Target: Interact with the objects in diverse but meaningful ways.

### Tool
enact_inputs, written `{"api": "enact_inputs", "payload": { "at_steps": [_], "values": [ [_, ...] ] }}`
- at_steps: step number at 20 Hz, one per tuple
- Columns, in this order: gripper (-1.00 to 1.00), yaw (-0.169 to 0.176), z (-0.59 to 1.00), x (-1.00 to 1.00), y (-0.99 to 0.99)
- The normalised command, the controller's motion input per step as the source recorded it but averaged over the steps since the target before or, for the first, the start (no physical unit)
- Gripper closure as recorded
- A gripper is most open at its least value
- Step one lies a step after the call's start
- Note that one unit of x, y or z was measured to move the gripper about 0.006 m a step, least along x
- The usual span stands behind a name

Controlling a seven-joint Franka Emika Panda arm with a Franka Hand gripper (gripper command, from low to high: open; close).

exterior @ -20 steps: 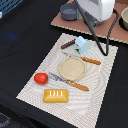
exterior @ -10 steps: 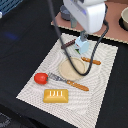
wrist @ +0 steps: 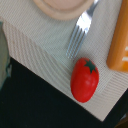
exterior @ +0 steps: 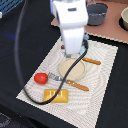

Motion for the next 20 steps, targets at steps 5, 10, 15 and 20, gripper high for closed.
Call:
{"api": "enact_inputs", "payload": {
  "at_steps": [5,10,15,20],
  "values": [
    [-1.0,-0.161,-0.3,-0.12,-0.53],
    [-1.0,-0.078,-0.29,-0.31,-0.71],
    [-1.0,-0.065,-0.29,-0.34,-0.66],
    [-1.0,-0.004,-0.24,-0.28,-0.11]
  ]
}}
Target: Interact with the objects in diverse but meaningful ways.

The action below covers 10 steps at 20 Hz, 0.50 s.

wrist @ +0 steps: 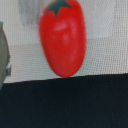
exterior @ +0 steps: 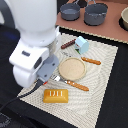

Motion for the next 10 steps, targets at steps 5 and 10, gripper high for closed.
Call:
{"api": "enact_inputs", "payload": {
  "at_steps": [5,10],
  "values": [
    [-1.0,0.016,-0.09,-0.09,0.14],
    [-1.0,0.044,-0.09,-0.14,0.18]
  ]
}}
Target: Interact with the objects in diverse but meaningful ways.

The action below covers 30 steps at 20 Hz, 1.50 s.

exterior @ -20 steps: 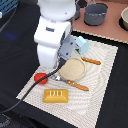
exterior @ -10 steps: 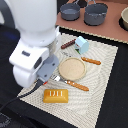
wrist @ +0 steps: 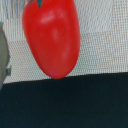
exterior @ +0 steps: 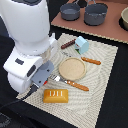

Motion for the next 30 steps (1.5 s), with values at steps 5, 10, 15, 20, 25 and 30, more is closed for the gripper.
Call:
{"api": "enact_inputs", "payload": {
  "at_steps": [5,10,15,20,25,30],
  "values": [
    [-1.0,0.056,-0.26,-0.31,0.05],
    [-1.0,0.058,-0.44,-0.45,0.0],
    [-1.0,0.04,-0.39,-0.42,0.0],
    [1.0,0.021,-0.01,-0.03,0.0],
    [1.0,0.017,0.0,-0.01,0.0],
    [1.0,0.007,-0.09,-0.04,0.0]
  ]
}}
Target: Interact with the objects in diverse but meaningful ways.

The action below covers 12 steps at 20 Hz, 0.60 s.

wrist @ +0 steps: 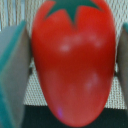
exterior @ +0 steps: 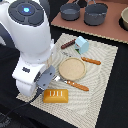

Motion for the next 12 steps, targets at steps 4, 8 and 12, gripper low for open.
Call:
{"api": "enact_inputs", "payload": {
  "at_steps": [4,8,12],
  "values": [
    [1.0,0.0,-0.18,-0.01,0.0],
    [1.0,0.005,0.34,-0.15,0.04],
    [1.0,0.0,1.0,-0.27,0.27]
  ]
}}
